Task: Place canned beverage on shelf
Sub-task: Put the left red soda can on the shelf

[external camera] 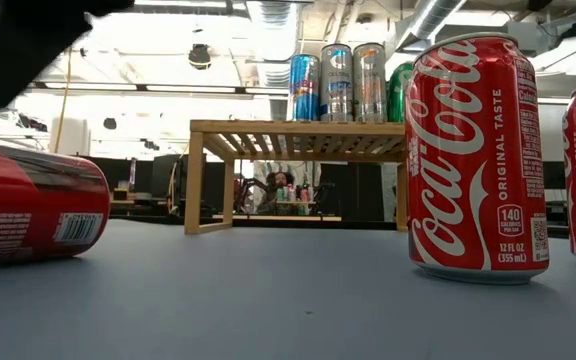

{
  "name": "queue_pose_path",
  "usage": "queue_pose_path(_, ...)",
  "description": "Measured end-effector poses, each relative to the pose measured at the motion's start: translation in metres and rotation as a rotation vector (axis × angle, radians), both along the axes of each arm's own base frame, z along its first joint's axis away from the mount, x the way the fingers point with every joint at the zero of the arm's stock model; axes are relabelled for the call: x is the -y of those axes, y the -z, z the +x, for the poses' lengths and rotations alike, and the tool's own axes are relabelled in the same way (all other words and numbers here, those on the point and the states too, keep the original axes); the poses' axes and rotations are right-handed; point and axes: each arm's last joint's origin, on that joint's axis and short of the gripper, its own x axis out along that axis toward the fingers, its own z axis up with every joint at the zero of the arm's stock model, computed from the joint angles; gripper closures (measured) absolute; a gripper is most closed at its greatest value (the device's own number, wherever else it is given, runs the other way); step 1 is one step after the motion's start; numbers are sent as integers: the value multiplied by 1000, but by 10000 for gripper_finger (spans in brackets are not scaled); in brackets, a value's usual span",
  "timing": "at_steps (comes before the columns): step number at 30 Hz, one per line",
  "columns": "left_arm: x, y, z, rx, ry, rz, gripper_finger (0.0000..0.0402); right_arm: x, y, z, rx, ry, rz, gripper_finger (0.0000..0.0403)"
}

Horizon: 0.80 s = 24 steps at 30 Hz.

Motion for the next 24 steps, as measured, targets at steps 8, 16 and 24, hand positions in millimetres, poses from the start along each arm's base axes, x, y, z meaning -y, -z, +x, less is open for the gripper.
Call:
queue_pose_path(8,-4,27,3,58,14,53,127,-1,0,-1,-11,1,27,101)
queue_pose_path(16,5,55,17,24,40,77,125,-2,0,1,1,2,37,101)
queue_pose_path(24,13,60,27,31,-18,-85,125,-2,-1,1,1,2,35,101)
